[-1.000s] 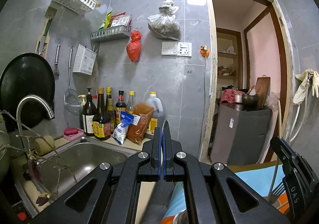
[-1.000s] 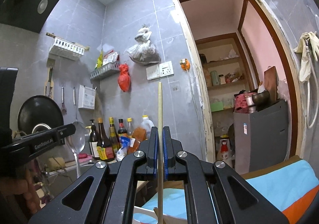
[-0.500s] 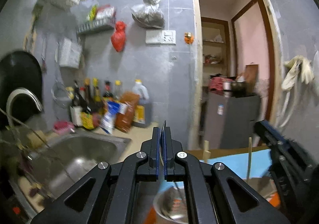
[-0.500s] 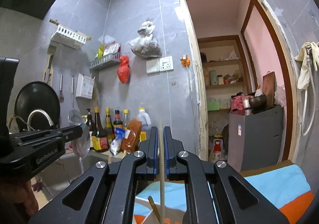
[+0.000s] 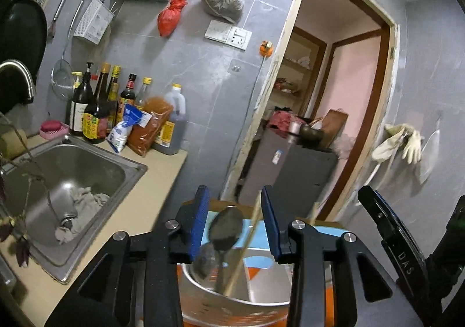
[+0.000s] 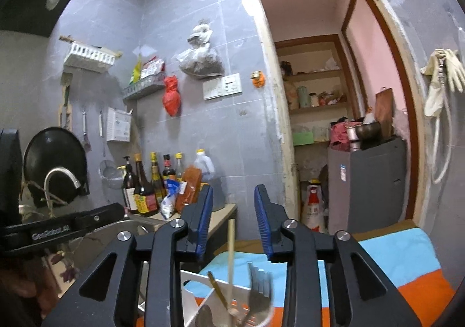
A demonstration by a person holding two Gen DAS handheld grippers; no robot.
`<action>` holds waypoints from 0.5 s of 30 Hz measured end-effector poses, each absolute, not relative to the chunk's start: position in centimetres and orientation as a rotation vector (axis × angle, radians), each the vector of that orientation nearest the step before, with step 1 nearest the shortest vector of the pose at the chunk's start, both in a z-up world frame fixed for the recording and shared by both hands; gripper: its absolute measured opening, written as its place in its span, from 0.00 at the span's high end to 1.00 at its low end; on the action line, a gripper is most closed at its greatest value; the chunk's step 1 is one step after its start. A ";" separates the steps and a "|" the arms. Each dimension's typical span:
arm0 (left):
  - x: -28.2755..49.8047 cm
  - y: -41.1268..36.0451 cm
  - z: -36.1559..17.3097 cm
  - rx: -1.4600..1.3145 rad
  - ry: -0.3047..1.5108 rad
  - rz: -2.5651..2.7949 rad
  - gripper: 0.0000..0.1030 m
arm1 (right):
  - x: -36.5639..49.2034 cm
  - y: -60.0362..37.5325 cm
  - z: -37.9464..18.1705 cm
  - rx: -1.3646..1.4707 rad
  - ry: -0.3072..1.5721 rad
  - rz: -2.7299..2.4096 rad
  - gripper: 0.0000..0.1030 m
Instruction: Organize utensils
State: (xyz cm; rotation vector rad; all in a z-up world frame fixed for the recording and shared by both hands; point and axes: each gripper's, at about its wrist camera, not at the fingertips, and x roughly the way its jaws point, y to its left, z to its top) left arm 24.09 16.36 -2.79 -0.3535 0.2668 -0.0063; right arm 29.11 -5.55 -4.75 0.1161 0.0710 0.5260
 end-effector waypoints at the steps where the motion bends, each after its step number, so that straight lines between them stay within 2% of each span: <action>1: 24.0 16.2 -2.6 -0.356 0.272 -0.010 0.69 | 29.0 -5.9 -4.4 0.118 0.076 0.515 0.60; 2: 24.0 16.1 -2.4 -0.356 0.279 -0.011 0.66 | 28.8 -6.6 -4.0 0.123 0.082 0.503 0.49; 4: 23.5 15.6 -1.8 -0.351 0.285 -0.016 0.57 | 28.4 -7.7 -3.4 0.129 0.097 0.478 0.39; 9: 22.4 14.2 -0.7 -0.334 0.293 -0.029 0.23 | 27.1 -10.6 -2.1 0.144 0.145 0.417 0.23; 15: 20.4 11.3 1.2 -0.260 0.332 -0.015 0.08 | 24.8 -13.5 -0.2 0.143 0.208 0.325 0.11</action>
